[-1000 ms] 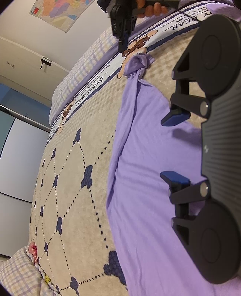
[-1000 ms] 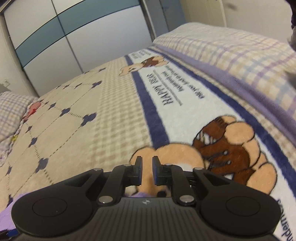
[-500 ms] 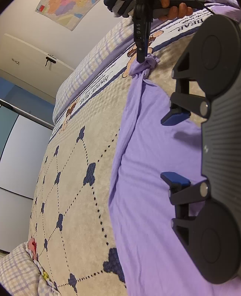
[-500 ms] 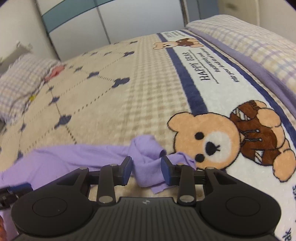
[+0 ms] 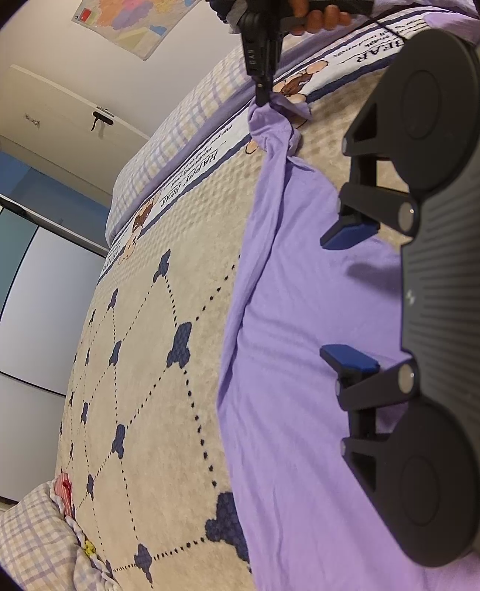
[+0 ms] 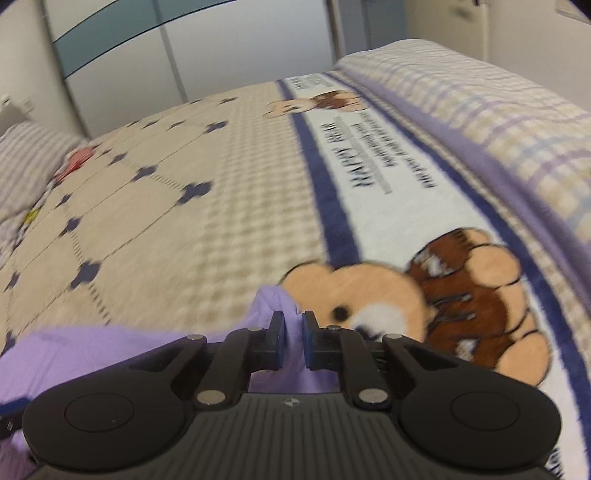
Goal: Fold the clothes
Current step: 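Grasp the bunched lavender pant leg end with the right gripper, then pull the pant leg end along the bear-print border with the right gripper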
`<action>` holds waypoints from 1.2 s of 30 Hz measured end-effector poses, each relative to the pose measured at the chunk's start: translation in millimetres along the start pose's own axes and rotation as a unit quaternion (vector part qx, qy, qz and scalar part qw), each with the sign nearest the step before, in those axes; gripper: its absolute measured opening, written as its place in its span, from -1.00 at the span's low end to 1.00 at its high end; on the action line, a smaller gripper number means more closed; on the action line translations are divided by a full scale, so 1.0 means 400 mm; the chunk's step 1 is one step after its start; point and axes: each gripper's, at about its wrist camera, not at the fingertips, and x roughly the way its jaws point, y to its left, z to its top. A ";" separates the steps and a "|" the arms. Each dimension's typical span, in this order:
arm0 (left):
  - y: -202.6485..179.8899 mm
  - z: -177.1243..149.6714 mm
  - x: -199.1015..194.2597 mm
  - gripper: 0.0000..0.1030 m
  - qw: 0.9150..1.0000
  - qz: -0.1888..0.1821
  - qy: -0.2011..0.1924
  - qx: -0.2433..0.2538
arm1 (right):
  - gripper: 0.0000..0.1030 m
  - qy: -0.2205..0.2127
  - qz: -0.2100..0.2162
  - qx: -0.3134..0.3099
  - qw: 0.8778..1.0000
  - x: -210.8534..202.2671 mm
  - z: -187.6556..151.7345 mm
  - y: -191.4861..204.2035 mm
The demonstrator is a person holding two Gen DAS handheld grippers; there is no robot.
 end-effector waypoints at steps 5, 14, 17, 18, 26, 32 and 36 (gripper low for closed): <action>0.002 0.000 0.002 0.14 1.000 0.000 0.001 0.002 | -0.78 -0.005 -0.036 -0.003 0.999 0.035 0.054 -0.032; 0.008 0.002 0.004 0.14 1.000 0.000 0.001 0.000 | -0.75 -0.001 -0.056 -0.007 0.998 0.070 0.088 -0.048; 0.007 0.003 0.003 0.14 1.000 0.000 0.001 -0.001 | -0.58 0.007 -0.046 -0.029 0.999 0.067 0.069 -0.024; 0.007 0.003 0.002 0.14 1.000 0.000 0.001 -0.001 | -0.55 0.010 -0.043 -0.037 0.998 0.066 0.062 -0.015; 0.013 0.007 -0.003 0.14 1.000 0.000 -0.003 -0.008 | -0.41 0.031 -0.023 -0.091 0.995 0.057 0.012 0.039; 0.015 0.007 0.001 0.14 1.000 0.001 -0.001 -0.005 | -0.41 0.039 -0.043 -0.089 0.994 0.044 -0.015 -0.003; 0.015 0.007 0.003 0.14 1.000 0.001 0.000 -0.004 | -0.41 0.044 -0.067 -0.092 0.993 0.041 -0.024 -0.045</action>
